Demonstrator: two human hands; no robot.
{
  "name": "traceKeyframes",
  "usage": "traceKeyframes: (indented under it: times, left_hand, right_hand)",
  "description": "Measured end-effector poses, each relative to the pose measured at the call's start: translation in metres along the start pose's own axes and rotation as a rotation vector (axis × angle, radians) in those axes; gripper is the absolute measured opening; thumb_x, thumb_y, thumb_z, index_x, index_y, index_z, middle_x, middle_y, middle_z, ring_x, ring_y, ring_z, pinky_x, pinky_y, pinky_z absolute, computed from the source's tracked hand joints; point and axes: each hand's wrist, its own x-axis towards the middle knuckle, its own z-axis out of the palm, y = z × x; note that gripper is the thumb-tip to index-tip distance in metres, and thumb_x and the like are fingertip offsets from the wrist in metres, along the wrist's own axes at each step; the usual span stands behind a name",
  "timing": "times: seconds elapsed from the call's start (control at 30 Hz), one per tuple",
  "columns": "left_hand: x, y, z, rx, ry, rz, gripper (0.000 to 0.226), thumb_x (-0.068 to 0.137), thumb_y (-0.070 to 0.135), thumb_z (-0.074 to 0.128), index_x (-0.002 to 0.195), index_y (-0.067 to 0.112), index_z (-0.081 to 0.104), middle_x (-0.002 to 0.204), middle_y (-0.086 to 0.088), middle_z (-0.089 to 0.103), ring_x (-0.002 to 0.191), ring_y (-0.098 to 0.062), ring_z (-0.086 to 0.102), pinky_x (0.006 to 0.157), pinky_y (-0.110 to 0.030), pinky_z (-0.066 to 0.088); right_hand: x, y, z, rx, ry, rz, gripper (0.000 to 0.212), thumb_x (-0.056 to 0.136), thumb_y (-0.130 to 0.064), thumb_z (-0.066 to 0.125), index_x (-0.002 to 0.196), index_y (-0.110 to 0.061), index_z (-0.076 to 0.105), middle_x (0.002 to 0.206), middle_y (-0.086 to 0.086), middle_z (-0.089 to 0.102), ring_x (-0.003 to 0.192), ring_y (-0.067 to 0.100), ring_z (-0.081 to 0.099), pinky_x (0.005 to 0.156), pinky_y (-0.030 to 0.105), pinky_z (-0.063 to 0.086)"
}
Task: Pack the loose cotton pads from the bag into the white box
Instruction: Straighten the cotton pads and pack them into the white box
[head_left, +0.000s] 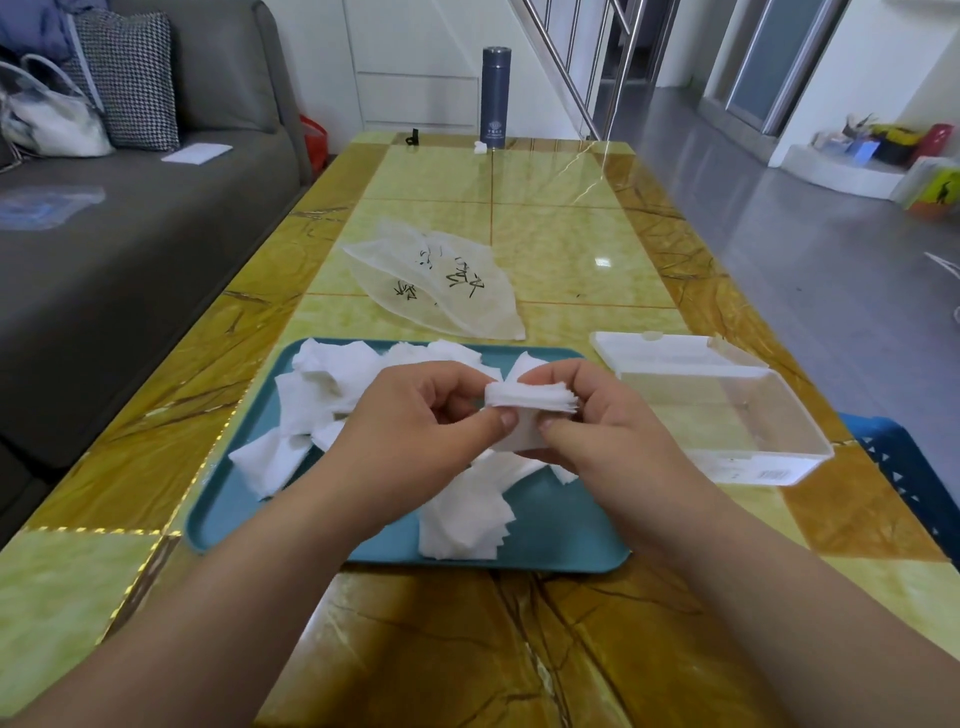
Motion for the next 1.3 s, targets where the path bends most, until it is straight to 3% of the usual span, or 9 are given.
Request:
traceKeyframes:
  times: [0.1,0.3,0.57,0.63,0.7,0.83,1.0,1.17,1.3]
  left_hand:
    - [-0.001,-0.003,0.009,0.080,0.000,0.052,0.004,0.093,0.023,0.073,0.093,0.024,0.077,0.073,-0.007,0.069,0.060,-0.011,0.055,0.058,-0.030,0.046]
    - [-0.003,0.001,0.026,0.200,0.002,0.129,0.009,0.098,0.026,0.067,0.093,0.026,0.074,0.063,0.007,0.059,0.056,-0.003,0.047,0.054,-0.016,0.037]
    - [0.021,0.028,0.073,0.134,0.011,0.063,0.017,0.099,0.029,0.065,0.089,0.017,0.070,0.053,0.020,0.049,0.043,-0.002,0.041,0.044,-0.012,0.031]
    - [0.029,0.028,0.094,0.200,-0.025,0.050,0.012,0.099,0.033,0.064,0.102,0.022,0.067,0.077,0.020,0.058,0.059,0.003,0.055,0.047,-0.016,0.042]
    - [0.039,0.022,0.118,0.399,-0.090,0.072,0.021,0.098,0.036,0.064,0.118,0.029,0.065,0.114,0.012,0.057,0.100,-0.005,0.061,0.076,-0.029,0.055]
    - [0.048,0.014,0.148,0.583,-0.170,0.035,0.023,0.101,0.040,0.058,0.114,0.030,0.074,0.152,-0.002,0.046,0.143,-0.023,0.041,0.117,-0.042,0.035]
    - [0.020,0.016,0.149,0.643,-0.147,0.084,0.026,0.102,0.044,0.056,0.111,0.031,0.076,0.140,-0.001,0.050,0.136,-0.020,0.042,0.112,-0.040,0.039]
    - [-0.005,0.012,0.136,0.518,-0.154,0.105,0.028,0.099,0.038,0.062,0.126,0.038,0.067,0.119,0.017,0.057,0.109,-0.005,0.057,0.098,-0.030,0.049]
    - [-0.006,0.005,0.125,0.391,-0.091,0.048,0.016,0.095,0.033,0.067,0.109,0.040,0.067,0.104,0.018,0.068,0.099,0.000,0.064,0.091,-0.027,0.054]
  right_hand:
    - [0.001,0.003,0.004,-0.053,0.005,0.035,0.038,0.090,-0.011,0.051,0.109,-0.041,0.065,0.115,0.007,0.071,0.114,0.040,0.065,0.103,0.062,0.052]
    - [-0.003,-0.005,-0.003,-0.058,0.016,0.076,0.043,0.095,-0.009,0.054,0.121,-0.043,0.055,0.117,0.003,0.069,0.109,0.020,0.067,0.096,0.041,0.053]
    - [-0.013,-0.010,-0.058,0.038,0.215,0.032,0.013,0.091,-0.014,0.075,0.104,-0.016,0.076,0.097,0.003,0.080,0.093,0.020,0.077,0.079,0.038,0.064]
    - [-0.013,-0.006,-0.074,-0.071,0.350,0.017,0.009,0.088,-0.015,0.074,0.096,-0.018,0.075,0.086,-0.001,0.077,0.083,0.015,0.073,0.074,0.036,0.064]
    - [-0.013,0.001,-0.093,-0.265,0.470,0.003,0.005,0.086,-0.018,0.072,0.091,-0.020,0.074,0.076,-0.001,0.069,0.070,0.011,0.063,0.064,0.025,0.060]
    - [-0.012,0.010,-0.115,-0.578,0.533,-0.046,0.014,0.086,-0.020,0.069,0.081,-0.007,0.071,0.063,-0.004,0.054,0.055,0.010,0.043,0.045,0.016,0.033]
    - [-0.011,0.007,-0.118,-0.860,0.543,0.056,0.016,0.090,-0.029,0.065,0.080,-0.017,0.069,0.068,-0.003,0.062,0.060,0.008,0.052,0.047,0.023,0.025]
    - [0.003,0.016,-0.100,-0.940,0.433,0.129,0.030,0.083,-0.034,0.067,0.063,-0.014,0.056,0.059,0.000,0.054,0.063,0.025,0.058,0.051,0.032,0.038]
    - [0.007,0.012,-0.093,-0.859,0.308,0.151,0.040,0.073,-0.016,0.072,0.057,-0.017,0.035,0.055,0.000,0.033,0.052,0.019,0.036,0.049,0.027,0.025]
